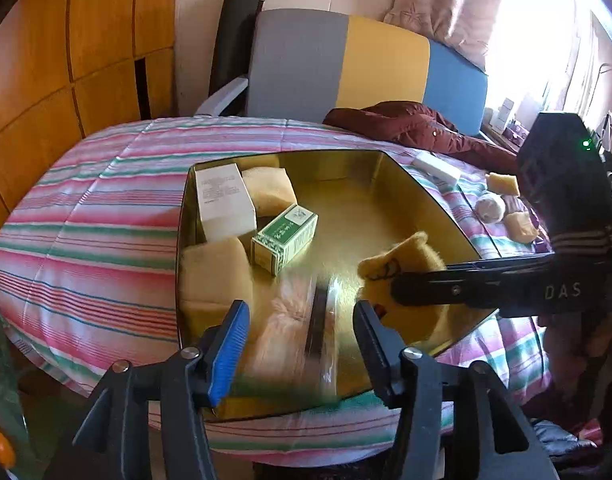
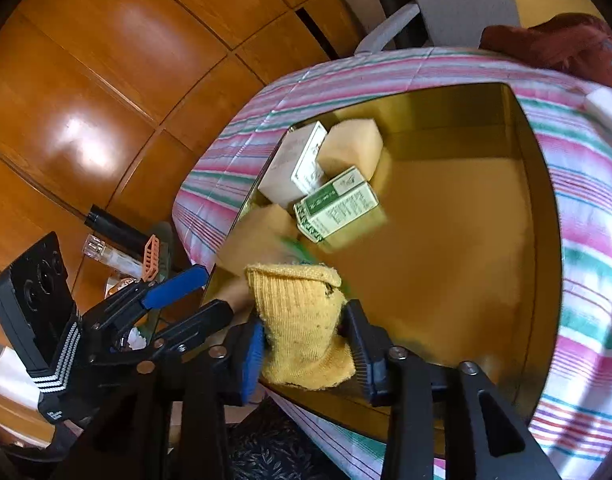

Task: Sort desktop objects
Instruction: 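Open left tool to drop the cracker packet while right tool drops the yellow sock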

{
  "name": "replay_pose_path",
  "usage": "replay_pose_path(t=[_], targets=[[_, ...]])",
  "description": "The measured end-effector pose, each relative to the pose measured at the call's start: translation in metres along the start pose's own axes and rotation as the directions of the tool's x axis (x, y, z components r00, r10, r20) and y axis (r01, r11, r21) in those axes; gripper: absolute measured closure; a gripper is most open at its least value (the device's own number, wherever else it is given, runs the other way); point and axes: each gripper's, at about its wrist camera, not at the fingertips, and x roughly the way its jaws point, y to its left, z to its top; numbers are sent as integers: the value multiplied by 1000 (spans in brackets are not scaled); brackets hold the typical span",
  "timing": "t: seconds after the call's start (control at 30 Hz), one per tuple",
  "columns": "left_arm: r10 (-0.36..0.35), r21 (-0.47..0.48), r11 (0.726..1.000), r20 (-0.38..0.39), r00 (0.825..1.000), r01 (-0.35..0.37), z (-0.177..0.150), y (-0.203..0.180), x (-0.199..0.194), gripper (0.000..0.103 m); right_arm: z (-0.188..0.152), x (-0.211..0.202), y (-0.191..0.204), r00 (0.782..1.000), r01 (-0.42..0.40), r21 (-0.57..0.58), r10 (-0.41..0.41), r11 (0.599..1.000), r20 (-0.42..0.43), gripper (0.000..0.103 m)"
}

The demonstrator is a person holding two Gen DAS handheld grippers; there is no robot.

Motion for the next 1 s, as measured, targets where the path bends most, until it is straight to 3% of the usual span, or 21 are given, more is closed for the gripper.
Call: replay_pose_path(t=[0.2, 0.43, 0.53, 0.6, 0.73, 0.83, 1.0], targets=[[45, -60, 997, -1, 999, -45, -7, 18, -5, 49, -3, 8, 0, 999, -29, 23, 29, 999, -21, 53], [57, -228, 973, 61, 997, -42, -6, 47, -24, 50, -8, 19, 3, 996, -73, 44, 75, 996, -53, 45], [65, -273, 961, 91, 994, -38, -3, 50, -32, 50, -11, 19, 10, 981, -183, 40, 185, 982, -58, 45], [70, -281, 959, 99, 993, -40, 1, 49, -33, 50, -12, 15, 12, 981, -190, 28, 191, 981, -41, 44], [116, -249, 964, 92, 989, -90, 10, 35, -28, 49, -13, -3, 7, 991, -137, 19, 137, 990, 5, 41], [141, -220, 968, 83, 987, -120, 14, 23, -26, 49, -15, -24, 3, 998, -20, -10, 20, 1000, 63, 34], [151, -169, 976, 66, 986, -139, 20, 0, -18, 49, -18, -54, 0, 980, 151, -52, -142, 987, 141, 26]])
